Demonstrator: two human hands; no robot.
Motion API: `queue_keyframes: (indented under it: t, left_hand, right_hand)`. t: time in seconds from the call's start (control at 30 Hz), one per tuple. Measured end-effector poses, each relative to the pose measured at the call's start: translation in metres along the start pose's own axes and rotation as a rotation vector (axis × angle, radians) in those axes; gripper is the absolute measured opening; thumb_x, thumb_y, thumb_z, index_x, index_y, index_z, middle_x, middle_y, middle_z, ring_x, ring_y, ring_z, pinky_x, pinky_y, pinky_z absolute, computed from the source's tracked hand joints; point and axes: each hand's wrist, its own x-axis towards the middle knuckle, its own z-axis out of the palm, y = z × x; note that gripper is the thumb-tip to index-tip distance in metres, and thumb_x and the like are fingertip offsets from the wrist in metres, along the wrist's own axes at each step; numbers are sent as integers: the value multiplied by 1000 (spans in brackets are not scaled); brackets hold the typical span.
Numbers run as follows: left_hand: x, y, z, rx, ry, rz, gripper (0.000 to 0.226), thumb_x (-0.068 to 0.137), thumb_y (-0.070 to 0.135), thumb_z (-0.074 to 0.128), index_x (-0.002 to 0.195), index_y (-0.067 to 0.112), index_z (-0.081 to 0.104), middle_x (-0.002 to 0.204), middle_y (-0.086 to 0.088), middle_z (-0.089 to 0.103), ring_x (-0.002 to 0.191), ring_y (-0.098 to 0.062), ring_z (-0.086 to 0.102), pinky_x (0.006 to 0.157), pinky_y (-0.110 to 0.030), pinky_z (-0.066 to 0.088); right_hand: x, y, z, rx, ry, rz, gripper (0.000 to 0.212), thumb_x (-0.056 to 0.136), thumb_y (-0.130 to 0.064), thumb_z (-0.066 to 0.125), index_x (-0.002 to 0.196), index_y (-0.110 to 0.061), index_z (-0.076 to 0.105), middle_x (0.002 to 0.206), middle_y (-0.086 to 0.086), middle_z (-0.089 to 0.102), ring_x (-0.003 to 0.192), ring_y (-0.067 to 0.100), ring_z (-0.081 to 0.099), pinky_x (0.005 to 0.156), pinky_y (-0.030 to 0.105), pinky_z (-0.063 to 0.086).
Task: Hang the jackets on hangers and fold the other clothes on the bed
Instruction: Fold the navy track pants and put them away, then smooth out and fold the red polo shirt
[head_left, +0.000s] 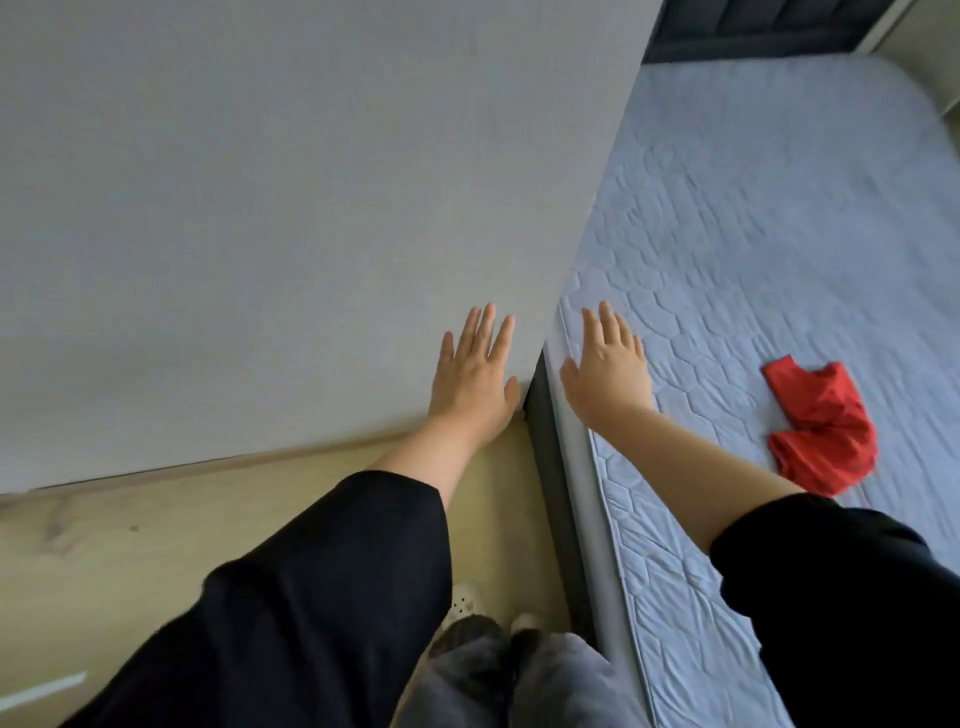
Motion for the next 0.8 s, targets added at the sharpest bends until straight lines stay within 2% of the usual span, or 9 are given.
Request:
queue_keyframes:
  t: [0.2, 0.33, 0.57, 0.7, 0.8]
  left_hand:
    - [52, 17, 98, -89, -107, 65, 66, 99, 31, 37, 153, 17, 0, 161, -5, -7, 148, -20, -7, 119, -43, 3]
    - [87, 34, 182, -141, -102, 53, 65, 99, 29, 37, 153, 17, 2, 161, -4, -4, 148, -21, -4, 119, -43, 5]
    - [135, 77, 338, -233, -93, 96, 65, 96, 15, 37, 153, 18, 6, 161, -4, -1, 147, -20, -2, 119, -44, 7]
    - [165, 111, 403, -221, -76, 148, 59, 99, 17, 33, 153, 17, 8, 161, -5, 0, 148, -20, -4, 118, -41, 4]
    - [175, 144, 437, -145, -108, 125, 58, 101, 22, 30, 153, 18, 6, 161, -5, 0, 147, -23, -6, 119, -44, 8]
  right_hand:
    - [33, 69, 85, 77, -111, 148, 64, 96, -25, 45, 150, -7, 17, 159, 12, 12, 146, 27, 12, 119, 39, 13]
    - [58, 117, 166, 142, -116, 199, 61, 94, -21, 46, 149, -8, 21, 159, 11, 15, 146, 26, 13, 118, 40, 15]
    - [97, 216, 283, 393, -24, 373, 59, 91, -13, 48, 147, -9, 27, 152, 8, 29, 141, 25, 26, 114, 42, 27]
    - [112, 286, 329, 378, 33, 404, 61, 89, -12, 50, 146, -6, 28, 149, 13, 33, 139, 29, 28, 114, 39, 23]
    - [111, 339, 351, 346, 25, 408, 59, 90, -12, 49, 145, -5, 29, 147, 14, 35, 138, 30, 28, 113, 40, 24]
